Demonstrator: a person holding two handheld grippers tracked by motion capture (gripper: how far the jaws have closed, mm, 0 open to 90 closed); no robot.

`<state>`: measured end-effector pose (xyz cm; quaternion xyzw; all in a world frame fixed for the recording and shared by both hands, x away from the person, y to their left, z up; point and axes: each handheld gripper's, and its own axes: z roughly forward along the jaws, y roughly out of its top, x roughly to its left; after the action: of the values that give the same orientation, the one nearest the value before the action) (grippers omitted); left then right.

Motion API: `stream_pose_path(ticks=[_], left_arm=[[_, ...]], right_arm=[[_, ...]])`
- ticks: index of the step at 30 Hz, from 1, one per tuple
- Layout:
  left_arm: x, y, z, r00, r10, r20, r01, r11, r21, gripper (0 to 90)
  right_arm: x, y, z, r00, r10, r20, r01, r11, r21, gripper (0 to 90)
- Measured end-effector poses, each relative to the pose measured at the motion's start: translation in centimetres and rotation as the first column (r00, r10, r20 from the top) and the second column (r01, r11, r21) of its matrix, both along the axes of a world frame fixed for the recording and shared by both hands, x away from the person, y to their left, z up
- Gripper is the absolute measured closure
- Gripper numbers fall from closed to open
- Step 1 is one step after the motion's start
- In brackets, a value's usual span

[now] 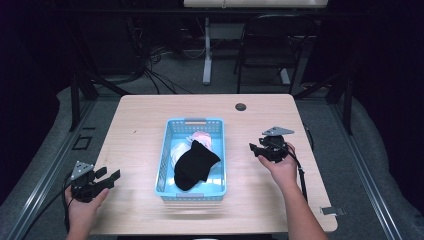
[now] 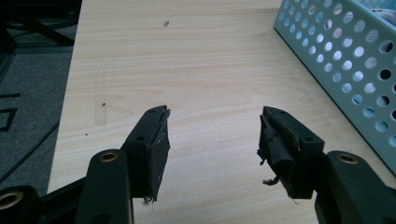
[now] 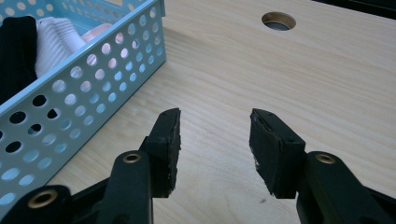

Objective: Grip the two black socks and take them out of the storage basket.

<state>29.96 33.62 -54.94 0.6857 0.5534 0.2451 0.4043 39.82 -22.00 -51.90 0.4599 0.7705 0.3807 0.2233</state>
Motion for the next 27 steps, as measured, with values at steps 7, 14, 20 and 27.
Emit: stream_pose_path(ticks=[7,14,20,27], left_arm=[[0.0,-0.3,-0.2,1.0000,0.000,-0.005,0.000,0.9999,0.015,42.7],[0.0,-0.4,-0.2,1.0000,0.000,-0.010,0.000,0.9999,0.012,42.7],[0.0,-0.5,-0.3,0.9999,-0.004,-0.011,0.004,0.9999,0.011,42.7],[0.1,-0.5,-0.5,0.9999,-0.003,-0.016,0.003,1.0000,0.004,42.6]], right_arm=[[-0.6,1.2,2.5,0.9970,0.077,-0.007,-0.077,0.997,0.001,53.2],[-1.1,3.8,5.9,0.9840,0.176,-0.026,-0.178,0.980,-0.092,51.9],[-0.6,5.1,8.6,0.9659,0.245,-0.084,-0.253,0.962,-0.102,49.9],[0.4,7.0,10.2,0.9393,0.314,-0.138,-0.331,0.936,-0.119,51.7]])
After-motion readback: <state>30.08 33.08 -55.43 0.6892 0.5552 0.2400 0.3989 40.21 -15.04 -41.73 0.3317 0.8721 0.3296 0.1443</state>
